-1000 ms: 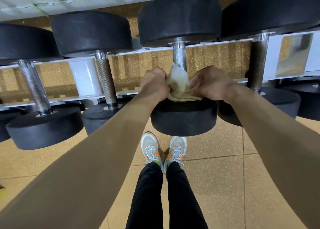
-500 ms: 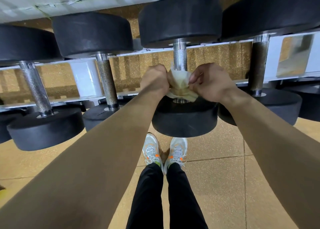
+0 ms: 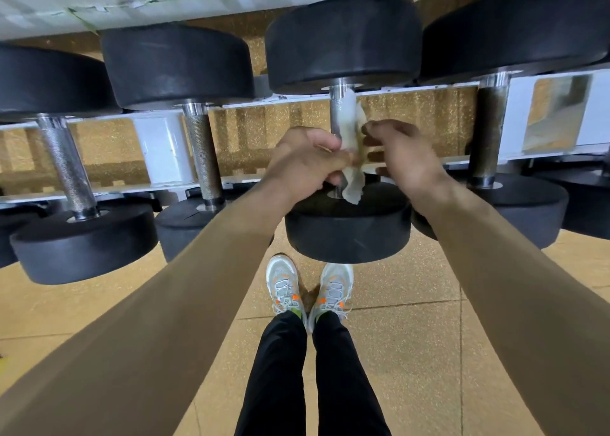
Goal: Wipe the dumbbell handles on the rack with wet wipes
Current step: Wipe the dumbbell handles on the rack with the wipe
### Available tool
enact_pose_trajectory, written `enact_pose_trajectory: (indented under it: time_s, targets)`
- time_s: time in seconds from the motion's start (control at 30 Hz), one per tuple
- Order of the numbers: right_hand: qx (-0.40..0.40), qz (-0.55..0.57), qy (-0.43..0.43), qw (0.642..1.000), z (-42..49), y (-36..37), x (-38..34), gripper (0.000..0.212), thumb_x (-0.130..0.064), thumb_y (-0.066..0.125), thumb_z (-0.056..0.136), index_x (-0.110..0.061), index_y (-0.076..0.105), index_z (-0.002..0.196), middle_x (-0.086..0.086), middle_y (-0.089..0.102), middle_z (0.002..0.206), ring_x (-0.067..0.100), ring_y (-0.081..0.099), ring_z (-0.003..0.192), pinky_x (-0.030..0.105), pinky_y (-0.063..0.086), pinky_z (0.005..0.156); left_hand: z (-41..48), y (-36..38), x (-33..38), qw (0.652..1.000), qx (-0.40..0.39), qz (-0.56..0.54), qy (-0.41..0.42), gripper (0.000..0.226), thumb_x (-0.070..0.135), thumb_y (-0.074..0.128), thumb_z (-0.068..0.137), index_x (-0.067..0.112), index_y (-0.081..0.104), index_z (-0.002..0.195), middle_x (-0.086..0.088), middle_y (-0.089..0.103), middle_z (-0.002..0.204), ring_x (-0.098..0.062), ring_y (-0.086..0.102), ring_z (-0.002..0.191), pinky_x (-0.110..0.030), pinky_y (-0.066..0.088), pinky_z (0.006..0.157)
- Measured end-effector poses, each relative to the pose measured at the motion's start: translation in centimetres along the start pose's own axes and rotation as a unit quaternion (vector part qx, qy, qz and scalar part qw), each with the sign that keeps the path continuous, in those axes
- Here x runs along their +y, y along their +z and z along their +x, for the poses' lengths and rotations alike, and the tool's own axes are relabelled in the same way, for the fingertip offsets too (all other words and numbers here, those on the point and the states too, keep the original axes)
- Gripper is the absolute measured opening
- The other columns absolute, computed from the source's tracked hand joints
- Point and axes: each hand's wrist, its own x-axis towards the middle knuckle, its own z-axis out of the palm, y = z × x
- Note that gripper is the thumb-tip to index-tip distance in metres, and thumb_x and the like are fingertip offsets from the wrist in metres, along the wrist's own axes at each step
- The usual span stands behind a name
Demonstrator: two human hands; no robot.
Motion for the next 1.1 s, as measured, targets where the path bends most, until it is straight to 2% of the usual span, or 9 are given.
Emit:
enact_pose_trajectory:
  time_s: [0.07,0.13,0.23,0.37,0.53,0.63,0.77,0.9,1.1]
  targets:
    - [-0.09,0.064,0.015,0.994,-0.7,0.6,-0.1,0.032,-0.042,0.052,0.102,-0.016,0.072,0.105,-0.004,0.074,0.082,0.015,0.071,0.081,0.035,0.057,0.08,-0.7,0.1,0.6,0.995,-0.091,-0.014,0.036,0.014,0.028,0.072,0.093,0.021,0.075,0.105,0.004,0.079,0.09,-0.013,0.075,0.085,-0.03,0.061,0.071]
    - [-0.115,0.087,0.008,0.99,0.1,1.1,0.1,0.038,-0.049,0.051,0.101,-0.017,0.072,0.104,-0.003,0.075,0.087,0.015,0.072,0.088,0.037,0.055,0.087,-1.0,-0.7,0.9,0.991,-0.108,-0.073,0.041,0.018,0.026,0.066,0.097,0.017,0.074,0.111,0.002,0.078,0.1,-0.017,0.074,0.092,-0.03,0.06,0.079]
    - [-0.174,0.179,0.045,0.967,1.5,1.8,-0.3,0.06,-0.054,0.032,0.103,-0.006,0.067,0.112,0.015,0.072,0.112,0.03,0.069,0.108,0.048,0.052,0.103,0.8,-1.9,-0.3,0.98,0.076,-0.177,-0.041,0.013,0.019,0.062,0.098,0.012,0.07,0.107,0.0,0.079,0.086,-0.018,0.068,0.073,-0.025,0.057,0.063]
    - [-0.198,0.273,0.033,0.941,2.7,3.1,-2.2,0.062,-0.056,0.037,0.09,0.002,0.059,0.086,0.023,0.057,0.08,0.032,0.057,0.072,0.035,0.052,0.07,3.4,-1.1,-1.8,0.946,0.121,-0.243,-0.177,0.018,0.024,0.052,0.103,0.012,0.065,0.106,-0.003,0.076,0.088,-0.019,0.07,0.079,-0.033,0.06,0.072]
    - [-0.102,0.354,0.084,0.926,4.3,3.6,-1.8,0.05,-0.039,0.029,0.1,-0.006,0.065,0.114,0.02,0.064,0.108,0.035,0.063,0.099,0.051,0.05,0.101,4.1,-0.4,-1.6,0.902,0.128,-0.372,-0.178,0.022,0.025,0.045,0.104,0.015,0.063,0.097,-0.004,0.069,0.09,-0.02,0.068,0.083,-0.033,0.057,0.072]
    - [-0.181,0.31,0.115,0.926,2.9,2.7,-0.5,0.062,-0.048,0.023,0.107,-0.007,0.066,0.124,0.013,0.072,0.111,0.028,0.068,0.101,0.049,0.056,0.094,3.3,-0.5,-1.8,0.903,0.059,-0.399,-0.145,0.035,0.034,0.046,0.104,0.01,0.067,0.118,-0.007,0.074,0.099,-0.023,0.072,0.088,-0.036,0.059,0.075]
    - [-0.232,0.057,0.098,0.966,2.1,2.1,0.1,0.075,-0.076,0.028,0.093,-0.029,0.05,0.147,0.008,0.059,0.145,0.025,0.056,0.132,0.052,0.035,0.117,2.2,-0.6,-3.3,0.972,0.064,-0.195,-0.114,0.034,0.028,0.076,0.083,0.011,0.07,0.112,-0.011,0.074,0.106,-0.027,0.071,0.102,-0.045,0.059,0.091]
    - [-0.182,0.191,0.112,0.958,2.0,2.2,-0.4,0.063,-0.055,0.024,0.103,-0.009,0.063,0.121,0.023,0.072,0.116,0.039,0.067,0.111,0.05,0.049,0.101,1.4,-1.0,-4.1,0.988,0.037,-0.121,-0.083,0.022,0.02,0.074,0.091,0.008,0.07,0.11,-0.012,0.075,0.107,-0.023,0.072,0.101,-0.041,0.06,0.091]
    - [-0.118,0.364,0.012,0.924,2.4,3.2,-2.4,0.033,-0.027,0.036,0.095,-0.009,0.061,0.085,0.01,0.063,0.08,0.029,0.063,0.08,0.041,0.053,0.084,1.8,0.1,-1.1,0.912,0.037,-0.403,-0.063,0.022,0.01,0.063,0.099,0.006,0.062,0.121,-0.012,0.071,0.115,-0.024,0.069,0.103,-0.036,0.056,0.092]
